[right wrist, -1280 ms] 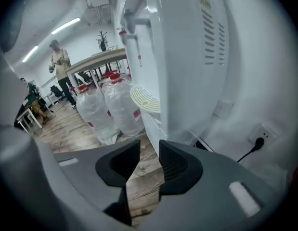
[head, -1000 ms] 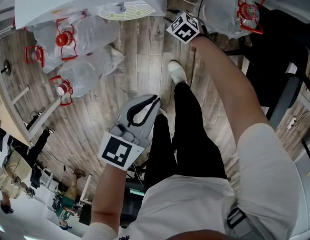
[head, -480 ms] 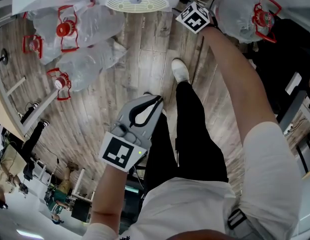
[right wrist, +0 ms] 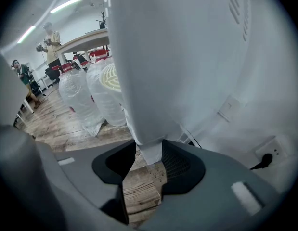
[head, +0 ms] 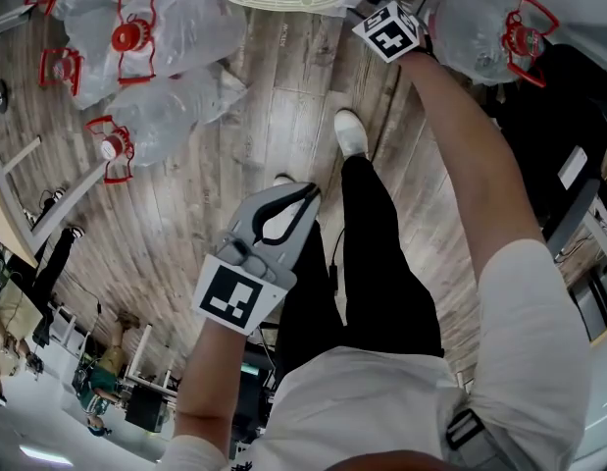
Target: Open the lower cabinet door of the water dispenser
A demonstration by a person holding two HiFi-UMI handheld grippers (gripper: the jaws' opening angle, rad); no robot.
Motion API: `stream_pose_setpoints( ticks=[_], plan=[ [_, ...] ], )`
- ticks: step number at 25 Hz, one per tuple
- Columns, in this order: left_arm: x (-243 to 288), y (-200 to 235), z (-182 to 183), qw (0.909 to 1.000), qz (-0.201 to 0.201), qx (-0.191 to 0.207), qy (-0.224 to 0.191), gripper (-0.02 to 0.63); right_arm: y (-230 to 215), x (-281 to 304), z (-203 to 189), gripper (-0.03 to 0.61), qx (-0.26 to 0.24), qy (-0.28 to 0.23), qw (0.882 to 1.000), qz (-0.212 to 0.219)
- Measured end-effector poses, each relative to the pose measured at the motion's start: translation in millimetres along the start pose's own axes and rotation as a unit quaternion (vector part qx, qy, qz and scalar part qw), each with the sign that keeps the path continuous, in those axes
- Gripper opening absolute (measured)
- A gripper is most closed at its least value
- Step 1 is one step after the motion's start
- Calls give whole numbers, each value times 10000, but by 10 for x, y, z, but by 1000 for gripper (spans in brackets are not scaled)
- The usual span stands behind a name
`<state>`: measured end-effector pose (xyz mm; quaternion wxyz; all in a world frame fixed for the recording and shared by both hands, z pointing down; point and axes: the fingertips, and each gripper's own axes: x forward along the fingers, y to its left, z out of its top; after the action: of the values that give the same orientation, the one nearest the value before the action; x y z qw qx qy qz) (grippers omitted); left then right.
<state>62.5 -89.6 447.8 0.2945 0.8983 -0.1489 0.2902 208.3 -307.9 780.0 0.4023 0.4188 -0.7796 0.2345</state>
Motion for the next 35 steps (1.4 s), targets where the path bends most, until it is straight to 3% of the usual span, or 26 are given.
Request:
stream_pose_setpoints(
  ticks=[20, 28, 35],
  plan=[
    [-617, -5, -307, 9991, 171, 30, -376, 58, 861, -147, -149, 166, 324, 295, 9990, -87],
    [-1025, 15, -562, 9981, 346, -59, -507, 58, 1308, -158, -172, 164, 745, 265, 9967, -158],
    [-1303, 12, -768, 9966, 486, -152, -649, 58, 1771, -89, -146, 155, 714, 311, 9970, -24]
  ],
)
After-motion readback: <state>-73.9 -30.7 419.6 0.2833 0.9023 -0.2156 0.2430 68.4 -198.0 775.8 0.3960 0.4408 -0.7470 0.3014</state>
